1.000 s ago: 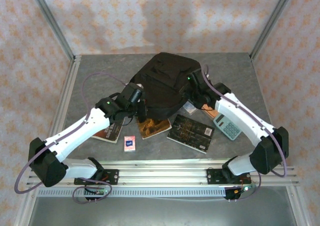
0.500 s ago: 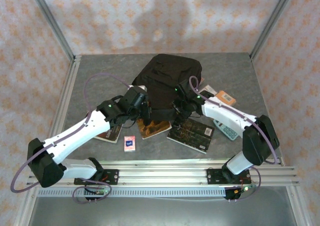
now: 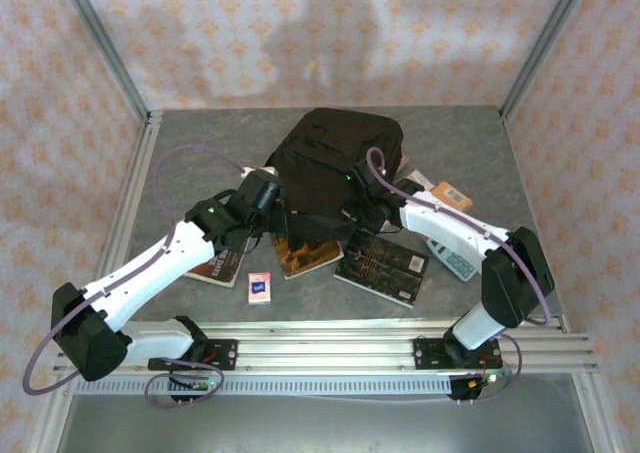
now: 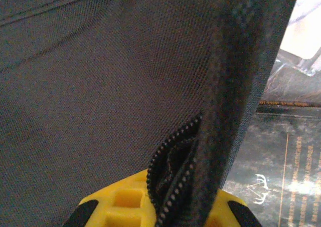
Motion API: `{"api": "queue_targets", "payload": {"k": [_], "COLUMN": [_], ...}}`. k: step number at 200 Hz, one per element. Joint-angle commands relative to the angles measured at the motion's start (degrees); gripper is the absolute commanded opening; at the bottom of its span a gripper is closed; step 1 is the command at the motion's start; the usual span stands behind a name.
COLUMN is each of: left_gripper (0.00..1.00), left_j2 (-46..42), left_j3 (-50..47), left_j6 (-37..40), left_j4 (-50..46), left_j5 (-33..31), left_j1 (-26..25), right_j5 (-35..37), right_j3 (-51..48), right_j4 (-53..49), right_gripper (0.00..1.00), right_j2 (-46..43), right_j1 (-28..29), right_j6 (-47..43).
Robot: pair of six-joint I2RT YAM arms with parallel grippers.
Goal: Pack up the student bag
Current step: Unzip the student bag at the center of the table.
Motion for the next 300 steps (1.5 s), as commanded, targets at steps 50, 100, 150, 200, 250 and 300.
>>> {"api": "queue_targets", "payload": {"k": [50,100,150,200,250,300], "left_gripper": [0.0,0.0,0.0,0.0,0.0,0.0], "left_j2": [0.3,0.6,1.3,4.7,6.8,6.9], "left_j3": [-1.4,-1.9,-3.8,-3.4,-0.1,2.2], "left_j6": [2.3,2.2,1.1,-0.9,0.0,1.5], "left_j4": [-2.2,-2.2,-0.2,5.0,4.6,3.0], "left_j5": [-3.8,-3.5,-0.5,6.3,5.8,3.5], "left_j1": [5.9,6.4,4.8,1.9,1.6,1.6], "right_j5": [8.8,15.2,12.6,20.2,21.8,5.4], "right_j3": [0.0,3.0,10.2,14.0,12.4,-0.8], "right_j4": [-7.0,-11.6,-12.1,-14.0,-14.3,-1.5], "right_gripper": [0.0,0.0,0.0,0.41,0.66,0.45], "right_j2": [-0.7,-1.5,4.3,8.6,-0.6,-7.9], "right_j1": [-0.6,-2.7,-4.3,-6.8,-6.8,-6.2], "right_j6": [-17.8,-28.4,-40.4,-38.9,-19.0,14.1]}}
